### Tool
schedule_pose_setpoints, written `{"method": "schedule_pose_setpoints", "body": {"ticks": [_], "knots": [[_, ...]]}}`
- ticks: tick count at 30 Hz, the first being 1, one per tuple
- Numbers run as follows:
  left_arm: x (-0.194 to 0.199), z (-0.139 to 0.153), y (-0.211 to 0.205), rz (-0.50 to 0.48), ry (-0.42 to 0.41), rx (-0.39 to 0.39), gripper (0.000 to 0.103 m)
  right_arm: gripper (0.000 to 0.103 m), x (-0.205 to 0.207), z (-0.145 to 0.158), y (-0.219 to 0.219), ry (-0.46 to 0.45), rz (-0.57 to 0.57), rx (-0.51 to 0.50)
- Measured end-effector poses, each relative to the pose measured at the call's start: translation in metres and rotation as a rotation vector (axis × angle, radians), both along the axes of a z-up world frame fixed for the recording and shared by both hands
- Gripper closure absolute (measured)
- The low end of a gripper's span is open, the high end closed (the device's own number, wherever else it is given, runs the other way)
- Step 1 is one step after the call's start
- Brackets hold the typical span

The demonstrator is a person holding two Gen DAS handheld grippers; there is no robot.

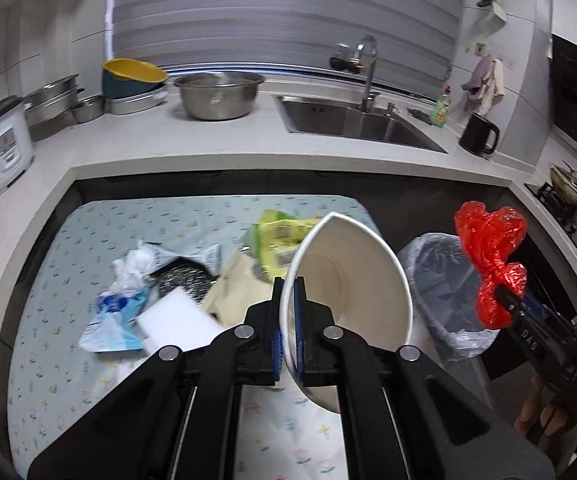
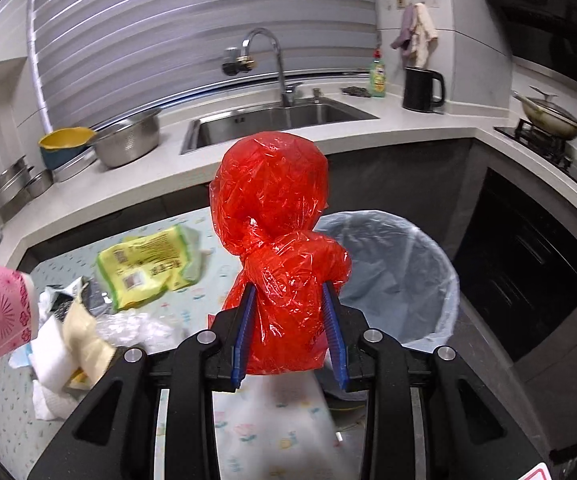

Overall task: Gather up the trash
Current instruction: 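Carry the red bags and paper cup to the bin and release them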

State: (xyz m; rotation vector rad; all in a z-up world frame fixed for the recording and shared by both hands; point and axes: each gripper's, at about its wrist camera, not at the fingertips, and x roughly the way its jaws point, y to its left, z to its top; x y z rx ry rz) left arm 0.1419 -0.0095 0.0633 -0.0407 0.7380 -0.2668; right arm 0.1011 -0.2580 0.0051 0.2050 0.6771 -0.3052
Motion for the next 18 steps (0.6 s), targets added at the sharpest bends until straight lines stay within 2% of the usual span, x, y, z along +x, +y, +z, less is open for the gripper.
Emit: {"method": "schedule_pose_setpoints", "body": {"ticks": [5,9,14,15,18], "knots": [[0.018,-0.002,-0.083,-0.195,0.011,-0.036,0.099,0.072,-0.007,-0.012,-0.045,0.020,-0.089,0.014],[0.039,-0.022,-0.146,-0.331,0.070,-0.060,0.099,0.072,-0.010,-0.025,-0.076,0.043,-0.154,0.012],[0.061,-0.054,-0.196,-0.411,0.132,-0.070,0.098,0.072,-0.012,-0.044,-0.107,0.072,-0.221,0.027],[0.067,-0.062,-0.206,-0.449,0.156,-0.092,0.098,0.072,-0.011,-0.048,-0.111,0.076,-0.230,0.033],[0.079,-0.079,-0.227,-0.470,0.206,-0.102,0.094,0.072,-0.005,-0.056,-0.120,0.087,-0.243,0.046]]}}
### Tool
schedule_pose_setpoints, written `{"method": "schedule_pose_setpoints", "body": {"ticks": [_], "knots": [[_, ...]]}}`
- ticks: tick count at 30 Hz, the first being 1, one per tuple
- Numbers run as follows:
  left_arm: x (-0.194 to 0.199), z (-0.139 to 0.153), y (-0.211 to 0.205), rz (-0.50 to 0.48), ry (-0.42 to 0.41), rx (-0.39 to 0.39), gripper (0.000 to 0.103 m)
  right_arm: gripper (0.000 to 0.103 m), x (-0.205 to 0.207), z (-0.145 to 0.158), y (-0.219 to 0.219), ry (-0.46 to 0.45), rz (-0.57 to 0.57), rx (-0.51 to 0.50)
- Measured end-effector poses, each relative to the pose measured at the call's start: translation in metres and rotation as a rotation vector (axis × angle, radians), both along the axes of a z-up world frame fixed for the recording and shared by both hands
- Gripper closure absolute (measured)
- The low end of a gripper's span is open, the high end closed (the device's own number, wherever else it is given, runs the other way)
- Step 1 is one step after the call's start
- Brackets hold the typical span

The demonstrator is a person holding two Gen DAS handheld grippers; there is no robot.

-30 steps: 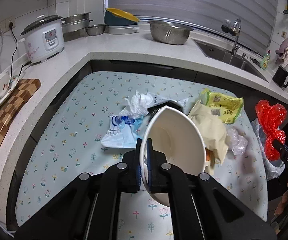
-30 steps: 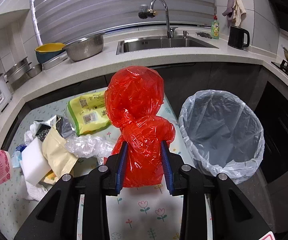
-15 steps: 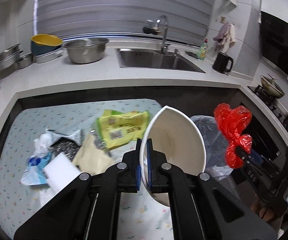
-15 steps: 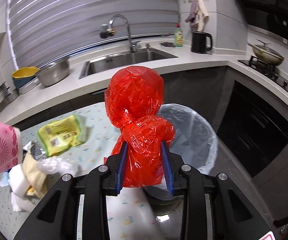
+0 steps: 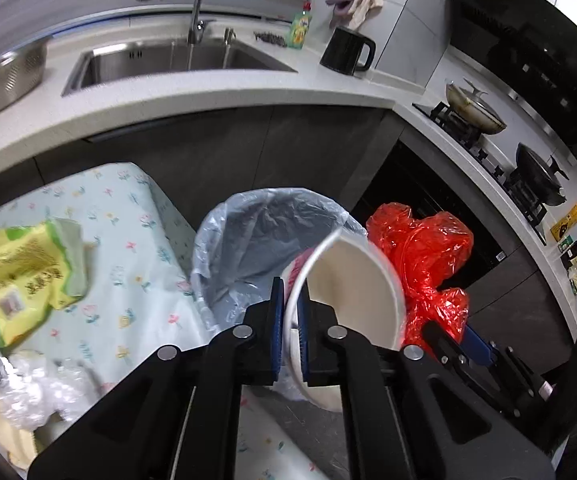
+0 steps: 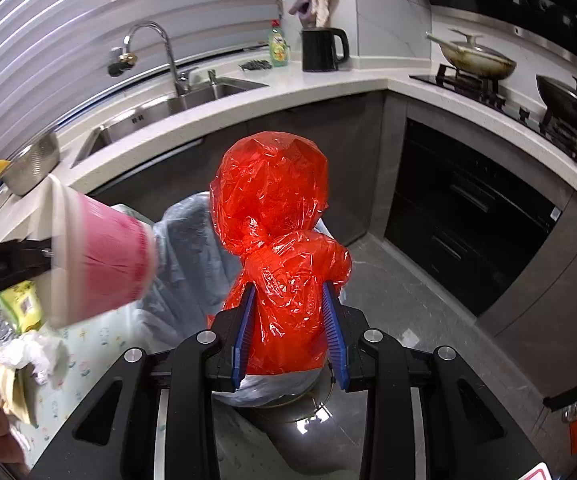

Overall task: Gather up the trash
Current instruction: 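Carry the red bags and paper cup to the bin and release them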

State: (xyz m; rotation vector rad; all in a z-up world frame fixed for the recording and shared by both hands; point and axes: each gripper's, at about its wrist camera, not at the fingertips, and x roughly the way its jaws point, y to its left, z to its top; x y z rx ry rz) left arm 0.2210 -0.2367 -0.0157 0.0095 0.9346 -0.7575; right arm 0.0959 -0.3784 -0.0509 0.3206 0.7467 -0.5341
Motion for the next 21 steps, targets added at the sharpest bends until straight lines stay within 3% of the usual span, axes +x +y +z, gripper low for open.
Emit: {"method": "schedule_pose_setpoints", "body": {"ticks": [3,7,13,17,21], "knots": [[0.009,-0.013,-0.014,-0.002,0.021,0.001,0.092,0.072,0.006,-0.006,-0.002,0.006,-0.003,0.002],[0.016,-0.016,-0.014,0.038,0.018,-0.004,0.054,0.069,0.017,-0.013,0.000,0.011,0.013,0.015],[0.019,-0.011,0.012,0.106,-0.023,0.019,0.044,0.061,0.036,-0.014,0.008,0.003,0.065,0.023],[0.016,-0.003,0.028,0.150,-0.071,0.038,0.037,0.050,0.042,-0.007,0.021,-0.020,0.089,0.013],[0.011,0.006,0.044,0.186,-0.103,0.055,0.035,0.049,0.043,0.006,0.035,-0.043,0.107,0.004]]}}
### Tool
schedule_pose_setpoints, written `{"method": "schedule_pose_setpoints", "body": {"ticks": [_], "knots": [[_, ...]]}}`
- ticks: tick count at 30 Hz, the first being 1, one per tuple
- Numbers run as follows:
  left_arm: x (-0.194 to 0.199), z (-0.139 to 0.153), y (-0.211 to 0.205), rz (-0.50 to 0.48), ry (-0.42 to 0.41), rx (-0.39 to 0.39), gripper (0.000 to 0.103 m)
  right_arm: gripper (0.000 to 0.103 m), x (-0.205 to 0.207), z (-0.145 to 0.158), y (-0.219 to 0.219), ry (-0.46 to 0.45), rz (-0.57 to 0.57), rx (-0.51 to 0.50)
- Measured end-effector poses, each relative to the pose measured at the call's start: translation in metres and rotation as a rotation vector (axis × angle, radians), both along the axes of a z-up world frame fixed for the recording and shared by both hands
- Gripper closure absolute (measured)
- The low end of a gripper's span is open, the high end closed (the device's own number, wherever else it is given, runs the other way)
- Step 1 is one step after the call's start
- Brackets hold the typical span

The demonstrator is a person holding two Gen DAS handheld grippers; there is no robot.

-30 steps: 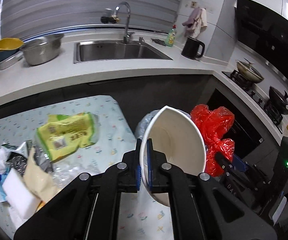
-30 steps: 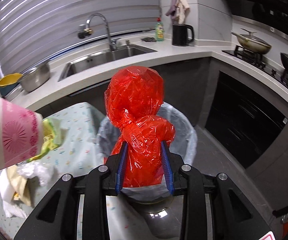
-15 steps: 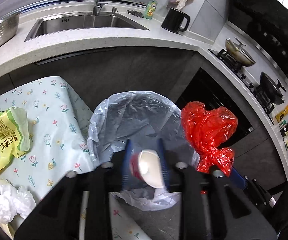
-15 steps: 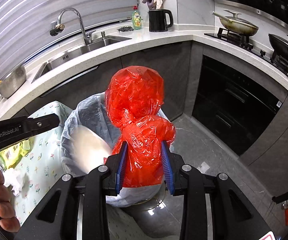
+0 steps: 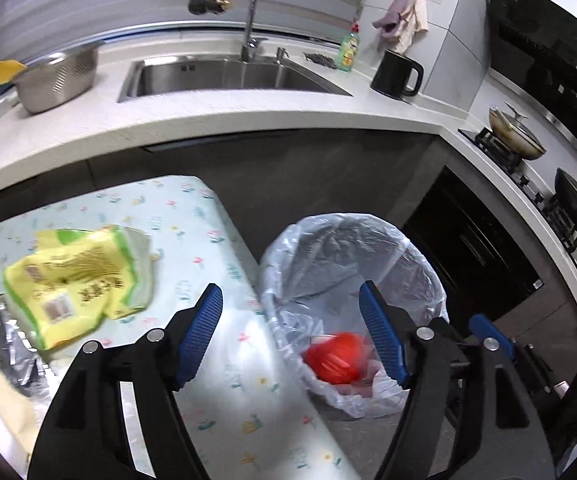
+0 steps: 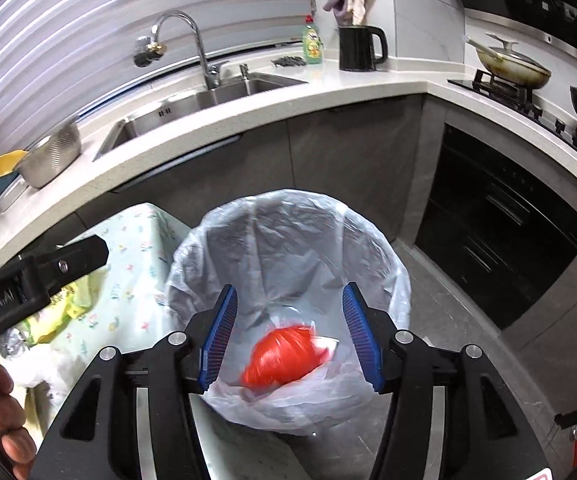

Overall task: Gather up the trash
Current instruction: 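Carry the red bags and paper cup to the bin and release them, then grasp the white cloth with the left gripper while the right grasps the clear plastic wrap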

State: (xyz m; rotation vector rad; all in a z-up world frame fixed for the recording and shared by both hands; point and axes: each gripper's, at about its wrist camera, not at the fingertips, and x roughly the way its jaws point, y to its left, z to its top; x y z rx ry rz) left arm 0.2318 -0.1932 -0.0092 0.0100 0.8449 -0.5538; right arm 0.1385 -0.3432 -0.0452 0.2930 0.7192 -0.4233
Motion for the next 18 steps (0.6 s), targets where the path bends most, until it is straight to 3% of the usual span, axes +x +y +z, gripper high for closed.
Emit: {"method": "schedule_pose_setpoints", "body": {"ticks": [7,18], "knots": [[-0.019,0.018,0.037,0.067,-0.052,0.025,0.032,0.046,-0.011,0.030,0.030,-0.041,0.043,-0.014],[-0.055,0.033,0.140,0.239,-0.052,0.048,0.025,0.044,-0.030,0.053,0.112,-0.051,0.174,-0.029]]}}
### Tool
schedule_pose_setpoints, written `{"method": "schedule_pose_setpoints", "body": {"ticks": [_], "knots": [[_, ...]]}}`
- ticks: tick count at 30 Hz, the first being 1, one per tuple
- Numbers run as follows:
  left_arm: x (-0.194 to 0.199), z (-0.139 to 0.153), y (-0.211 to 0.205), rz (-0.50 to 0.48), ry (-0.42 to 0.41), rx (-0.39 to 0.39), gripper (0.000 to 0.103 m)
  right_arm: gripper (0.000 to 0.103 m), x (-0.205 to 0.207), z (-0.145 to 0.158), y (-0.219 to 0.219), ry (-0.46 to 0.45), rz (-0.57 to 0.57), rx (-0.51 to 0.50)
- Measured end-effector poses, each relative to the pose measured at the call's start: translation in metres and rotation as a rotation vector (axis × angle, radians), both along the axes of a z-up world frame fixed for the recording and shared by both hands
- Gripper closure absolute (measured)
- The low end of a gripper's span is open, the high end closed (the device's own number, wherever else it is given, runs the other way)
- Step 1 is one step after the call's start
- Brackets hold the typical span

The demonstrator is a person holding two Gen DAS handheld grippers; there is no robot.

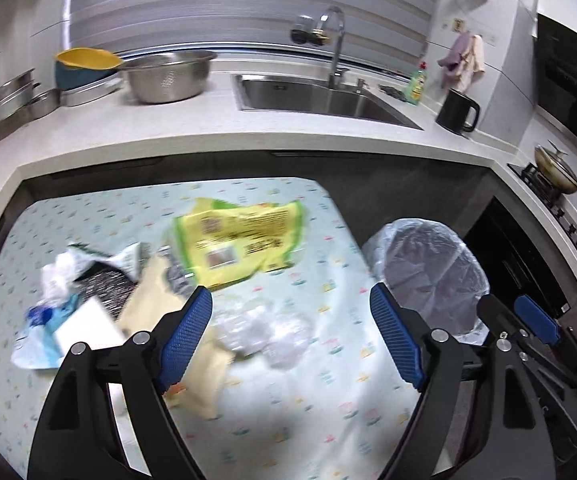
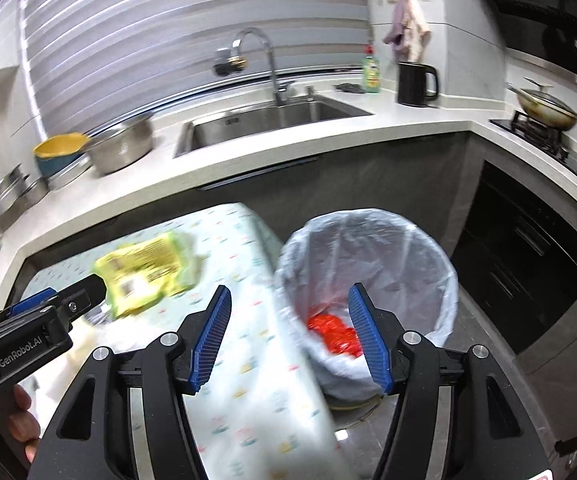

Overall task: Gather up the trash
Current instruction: 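Grasp the white cloth with the left gripper while the right grasps the clear plastic wrap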

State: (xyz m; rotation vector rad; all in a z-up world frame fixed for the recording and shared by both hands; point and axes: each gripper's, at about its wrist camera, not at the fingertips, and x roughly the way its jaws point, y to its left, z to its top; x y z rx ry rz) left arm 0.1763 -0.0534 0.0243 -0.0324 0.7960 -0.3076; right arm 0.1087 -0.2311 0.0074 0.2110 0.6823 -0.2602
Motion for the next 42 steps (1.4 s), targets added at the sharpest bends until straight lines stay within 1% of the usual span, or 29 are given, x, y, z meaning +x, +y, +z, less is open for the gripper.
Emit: {"method": "schedule_pose_setpoints", "body": {"ticks": [4,6,9,12,17,21,26,34,36,37,38,39,41,42], "knots": [[-0.014,-0.006,0.045,0.069,0.006,0.026,0.023,0.043,-0.004,-0.003,0.030,0.017,0.046,0.007],[-0.020,-0.012,0.070,0.110,0.024,0.037,0.023,0.043,-0.005,-0.006,0.045,0.030,0.067,0.009],[-0.028,-0.020,0.103,0.153,0.053,0.024,0.023,0.043,-0.006,-0.012,0.063,0.046,0.090,0.020],[-0.036,-0.031,0.132,0.195,0.071,0.033,0.023,0.043,-0.008,-0.018,0.081,0.062,0.112,0.020],[-0.045,-0.053,0.168,0.242,0.124,0.025,0.023,0.043,-0.006,-0.027,0.105,0.078,0.140,0.025],[-0.053,-0.074,0.182,0.249,0.170,0.018,0.023,0.043,-0.005,-0.036,0.117,0.096,0.155,0.036],[-0.056,-0.100,0.186,0.248,0.230,0.002,0.023,0.043,-0.003,-0.050,0.129,0.135,0.176,0.038],[-0.042,-0.118,0.185,0.250,0.260,-0.009,0.023,0.043,0.004,-0.067,0.137,0.177,0.191,0.050],[-0.039,-0.121,0.182,0.236,0.264,-0.013,0.028,0.043,0.008,-0.070,0.140,0.183,0.198,0.050],[-0.037,-0.123,0.180,0.223,0.269,-0.015,0.035,0.043,0.009,-0.071,0.141,0.184,0.201,0.049],[-0.035,-0.125,0.179,0.209,0.280,-0.016,0.045,0.043,0.011,-0.072,0.143,0.186,0.205,0.049],[-0.033,-0.128,0.177,0.200,0.291,-0.017,0.050,0.043,0.012,-0.074,0.144,0.188,0.208,0.050],[-0.031,-0.133,0.175,0.181,0.316,-0.028,0.069,0.043,0.015,-0.076,0.145,0.192,0.208,0.054],[-0.031,-0.134,0.175,0.175,0.324,-0.031,0.075,0.043,0.015,-0.076,0.144,0.193,0.208,0.054]]}}
